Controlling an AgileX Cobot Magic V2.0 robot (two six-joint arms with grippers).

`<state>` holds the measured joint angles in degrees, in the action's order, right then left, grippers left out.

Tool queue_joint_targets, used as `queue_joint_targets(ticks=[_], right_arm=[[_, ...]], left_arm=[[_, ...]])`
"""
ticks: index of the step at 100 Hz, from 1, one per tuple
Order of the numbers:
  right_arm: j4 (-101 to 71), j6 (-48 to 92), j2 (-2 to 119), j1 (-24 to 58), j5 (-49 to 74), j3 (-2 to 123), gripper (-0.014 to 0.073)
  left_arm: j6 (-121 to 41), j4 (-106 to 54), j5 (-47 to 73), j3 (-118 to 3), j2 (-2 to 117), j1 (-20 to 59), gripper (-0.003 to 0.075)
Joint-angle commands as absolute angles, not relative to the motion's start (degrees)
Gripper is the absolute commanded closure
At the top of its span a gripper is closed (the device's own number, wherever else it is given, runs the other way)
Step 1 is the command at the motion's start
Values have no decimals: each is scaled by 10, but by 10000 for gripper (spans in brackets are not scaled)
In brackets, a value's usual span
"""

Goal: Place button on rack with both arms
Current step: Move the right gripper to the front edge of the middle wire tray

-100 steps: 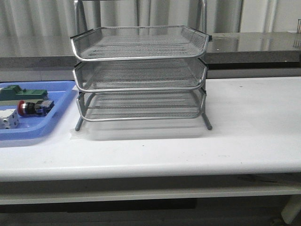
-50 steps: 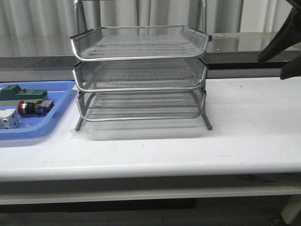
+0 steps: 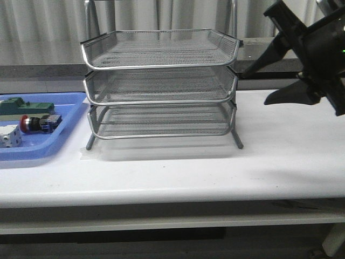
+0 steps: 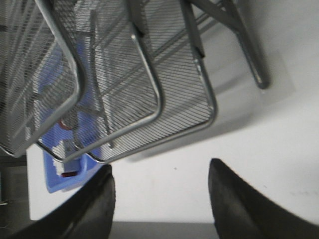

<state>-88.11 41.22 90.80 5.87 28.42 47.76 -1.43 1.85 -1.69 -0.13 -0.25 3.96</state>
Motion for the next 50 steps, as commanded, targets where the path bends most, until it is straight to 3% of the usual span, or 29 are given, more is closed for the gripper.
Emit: queue_joint_targets(ticks=[1, 50], right_arm=[[-978, 480, 925, 59, 336, 509, 160], [-1045, 515, 1039, 59, 416, 561, 160]], left_arm=[[-8, 16, -59, 30, -21, 38, 741], [-8, 16, -59, 30, -21, 38, 741]])
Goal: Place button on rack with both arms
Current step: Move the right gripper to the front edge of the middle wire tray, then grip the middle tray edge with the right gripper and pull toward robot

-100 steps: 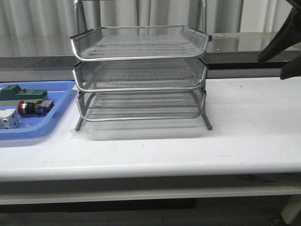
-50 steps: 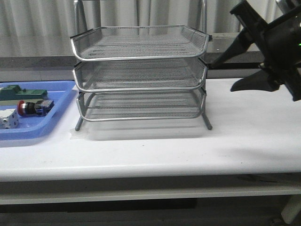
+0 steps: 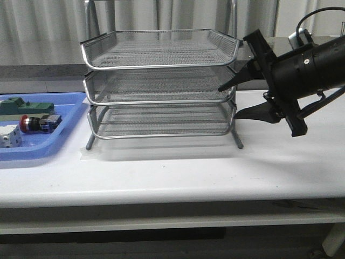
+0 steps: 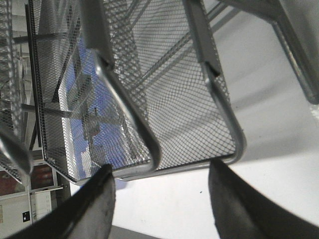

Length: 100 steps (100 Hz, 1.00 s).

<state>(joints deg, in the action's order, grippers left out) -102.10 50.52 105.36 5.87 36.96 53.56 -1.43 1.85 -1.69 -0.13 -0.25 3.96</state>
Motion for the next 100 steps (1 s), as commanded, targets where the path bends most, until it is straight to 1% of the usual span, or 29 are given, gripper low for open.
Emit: queue_joint_targets(ticks=[1, 73, 82, 100], right_arm=[[-1045, 515, 1040, 59, 416, 563, 160], [-1047, 515, 1095, 59, 454, 629, 162], [-1047, 515, 1095, 59, 454, 629, 216], [-1047, 515, 1095, 59, 455, 629, 418]], left_arm=[[-8, 16, -59, 30, -21, 38, 741], [-8, 16, -59, 30, -21, 38, 741], [-8, 16, -59, 30, -21, 38, 741], [-8, 16, -59, 30, -21, 38, 741]])
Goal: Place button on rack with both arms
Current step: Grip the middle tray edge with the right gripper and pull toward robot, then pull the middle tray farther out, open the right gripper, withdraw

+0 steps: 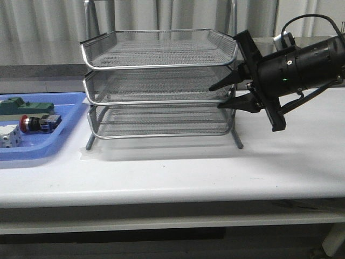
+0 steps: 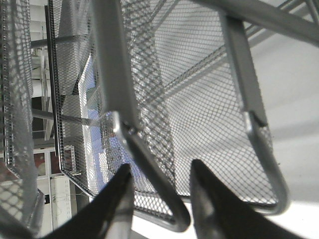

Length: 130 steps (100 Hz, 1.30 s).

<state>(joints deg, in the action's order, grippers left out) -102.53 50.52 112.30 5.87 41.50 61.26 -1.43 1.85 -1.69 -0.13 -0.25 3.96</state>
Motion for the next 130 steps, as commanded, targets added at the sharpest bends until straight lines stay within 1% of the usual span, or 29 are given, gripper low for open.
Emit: queue_joint_targets(ticks=[1, 11, 23, 50, 73, 99, 130], right_arm=[[-1047, 515, 1095, 59, 455, 629, 425], [-1047, 515, 1095, 59, 458, 629, 505], [-1039, 515, 1095, 59, 466, 629, 542], [-993, 514, 1094, 59, 483, 626, 543], [-953, 514, 1077, 59, 486, 580, 543], [-904, 515, 1017, 59, 454, 510, 543], [-893, 524, 945, 59, 442, 424, 543]], left_arm=[[-8, 16, -59, 30, -21, 38, 741], [-8, 16, -59, 30, -21, 38, 741], [-8, 16, -59, 30, -21, 38, 741], [-8, 16, -59, 30, -21, 38, 741], [-8, 16, -59, 30, -21, 38, 741], [-8, 16, -59, 30, -21, 38, 741], [-8, 16, -59, 30, -21, 38, 741]])
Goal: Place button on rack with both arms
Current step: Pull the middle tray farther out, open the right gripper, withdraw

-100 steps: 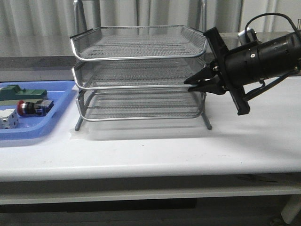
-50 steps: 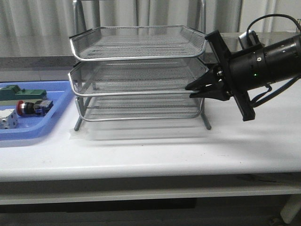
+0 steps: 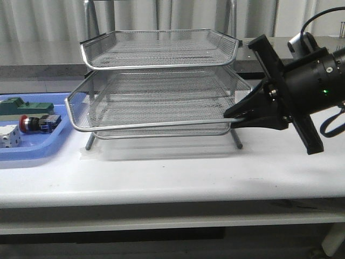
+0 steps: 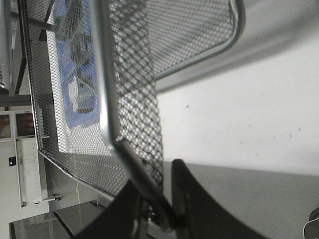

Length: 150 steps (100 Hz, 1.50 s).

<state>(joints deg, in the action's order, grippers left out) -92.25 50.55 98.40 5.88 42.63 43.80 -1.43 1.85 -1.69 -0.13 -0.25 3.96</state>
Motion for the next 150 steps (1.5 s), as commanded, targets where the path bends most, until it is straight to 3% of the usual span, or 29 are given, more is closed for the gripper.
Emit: queue_joint_targets(ticks=[1, 50, 62, 88, 100, 131, 150], right_arm=[[-893, 525, 944, 59, 442, 423, 543], [-894, 541, 886, 59, 440, 345, 540], [-895, 541, 878, 59, 440, 345, 493], [-895, 541, 862, 59, 445, 345, 269], [-890, 542, 851, 59, 447, 345, 204], [-806, 522, 789, 58, 440, 345, 194], [-641, 415, 741, 58, 438, 345, 194]], left_arm=[[-8, 16, -59, 30, -21, 38, 741], [-8, 16, -59, 30, -21, 38, 741], [-8, 16, -59, 30, -21, 38, 741], [-8, 16, -59, 30, -21, 38, 741], [-8, 16, -59, 30, -21, 38, 741], [-8, 16, -59, 30, -21, 38, 741], [-8, 16, -59, 30, -21, 38, 741]])
